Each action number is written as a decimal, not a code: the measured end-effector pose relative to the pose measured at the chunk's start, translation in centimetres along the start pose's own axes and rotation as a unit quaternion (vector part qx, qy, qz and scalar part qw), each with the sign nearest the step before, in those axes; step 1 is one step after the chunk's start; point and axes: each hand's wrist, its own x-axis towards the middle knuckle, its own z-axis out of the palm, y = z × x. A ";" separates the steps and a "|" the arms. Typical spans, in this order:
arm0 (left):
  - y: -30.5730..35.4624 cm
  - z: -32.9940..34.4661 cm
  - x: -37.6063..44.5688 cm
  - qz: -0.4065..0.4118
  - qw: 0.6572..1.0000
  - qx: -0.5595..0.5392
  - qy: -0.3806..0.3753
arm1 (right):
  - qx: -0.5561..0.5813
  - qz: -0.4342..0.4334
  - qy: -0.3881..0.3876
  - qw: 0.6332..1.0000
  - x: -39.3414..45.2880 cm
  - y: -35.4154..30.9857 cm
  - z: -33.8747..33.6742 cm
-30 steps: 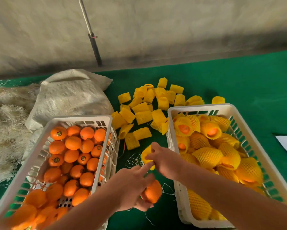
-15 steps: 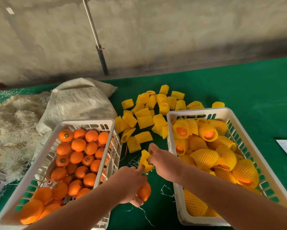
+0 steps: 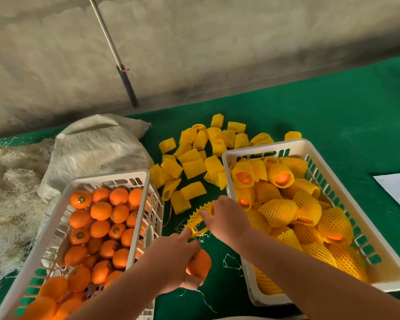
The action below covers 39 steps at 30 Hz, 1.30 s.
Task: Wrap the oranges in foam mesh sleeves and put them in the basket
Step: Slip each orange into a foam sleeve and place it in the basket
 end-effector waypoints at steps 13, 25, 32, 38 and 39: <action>-3.0 -0.4 -0.7 -0.115 0.902 -0.417 0.022 | 0.040 -0.117 -0.125 0.984 -1.8 -0.1 -0.2; 0.5 -0.4 -1.4 -0.215 0.891 -0.353 0.188 | 0.115 -0.087 -0.123 0.982 -3.4 -2.4 -0.1; 1.0 -0.8 -1.7 -0.200 0.886 -0.378 0.176 | 0.109 -0.120 -0.127 0.979 -4.8 -3.5 -1.8; 2.4 -0.4 -1.9 -0.273 0.845 -0.354 0.293 | 0.112 -0.157 -0.085 0.978 -6.8 -5.8 -3.2; 2.6 -0.3 -1.8 -0.284 0.838 -0.344 0.313 | 0.110 -0.159 -0.082 0.978 -7.0 -5.9 -3.4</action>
